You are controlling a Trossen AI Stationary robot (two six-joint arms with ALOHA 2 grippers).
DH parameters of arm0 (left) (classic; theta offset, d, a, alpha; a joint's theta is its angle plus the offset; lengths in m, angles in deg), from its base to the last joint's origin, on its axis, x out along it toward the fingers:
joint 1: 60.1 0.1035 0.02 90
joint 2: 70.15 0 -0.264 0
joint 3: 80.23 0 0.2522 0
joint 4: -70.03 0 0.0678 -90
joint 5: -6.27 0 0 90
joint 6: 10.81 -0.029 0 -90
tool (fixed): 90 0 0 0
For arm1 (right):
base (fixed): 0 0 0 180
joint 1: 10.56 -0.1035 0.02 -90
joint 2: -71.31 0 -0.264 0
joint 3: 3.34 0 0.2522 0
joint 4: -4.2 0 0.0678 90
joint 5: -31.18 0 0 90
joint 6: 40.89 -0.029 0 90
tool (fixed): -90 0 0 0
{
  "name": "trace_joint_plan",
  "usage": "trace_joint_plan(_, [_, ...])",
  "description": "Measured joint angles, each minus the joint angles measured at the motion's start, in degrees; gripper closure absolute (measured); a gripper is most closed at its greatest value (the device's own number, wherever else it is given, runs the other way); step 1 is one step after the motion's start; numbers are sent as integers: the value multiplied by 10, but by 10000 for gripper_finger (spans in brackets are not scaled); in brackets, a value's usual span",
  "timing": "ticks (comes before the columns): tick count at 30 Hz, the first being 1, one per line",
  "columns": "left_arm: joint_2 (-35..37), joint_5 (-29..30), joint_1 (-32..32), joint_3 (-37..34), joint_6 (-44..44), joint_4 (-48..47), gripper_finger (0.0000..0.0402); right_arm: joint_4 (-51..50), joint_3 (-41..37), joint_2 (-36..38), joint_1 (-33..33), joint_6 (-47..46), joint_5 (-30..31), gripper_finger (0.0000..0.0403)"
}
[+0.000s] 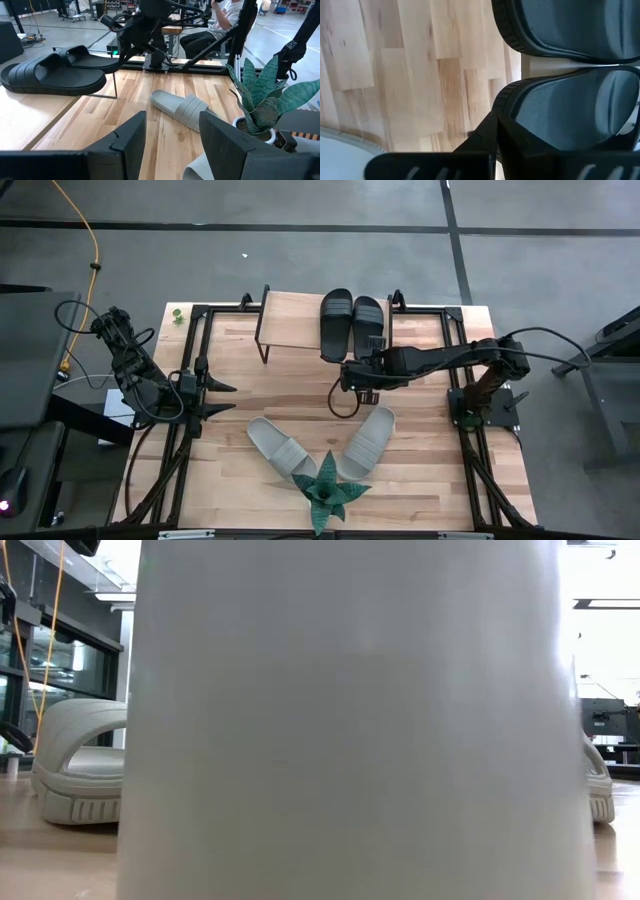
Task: Pick and place slides into the shelf
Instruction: Put the black slipper on the shelf, then put the right gray slipper on the shelf
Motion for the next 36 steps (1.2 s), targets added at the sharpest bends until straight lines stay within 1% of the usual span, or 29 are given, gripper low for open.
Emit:
trace_joint_plan(27, [0, 0, 0, 0, 0, 0, 232, -1, 0, 0, 17, 6, 17, 403])
trace_joint_plan(33, [0, 0, 0, 0, 0, 0, 231, 0, 0, 0, 14, -1, -6, 403])
trace_joint_plan(36, [0, 0, 0, 0, 0, 0, 231, 2, 0, 0, 9, -1, -29, 403])
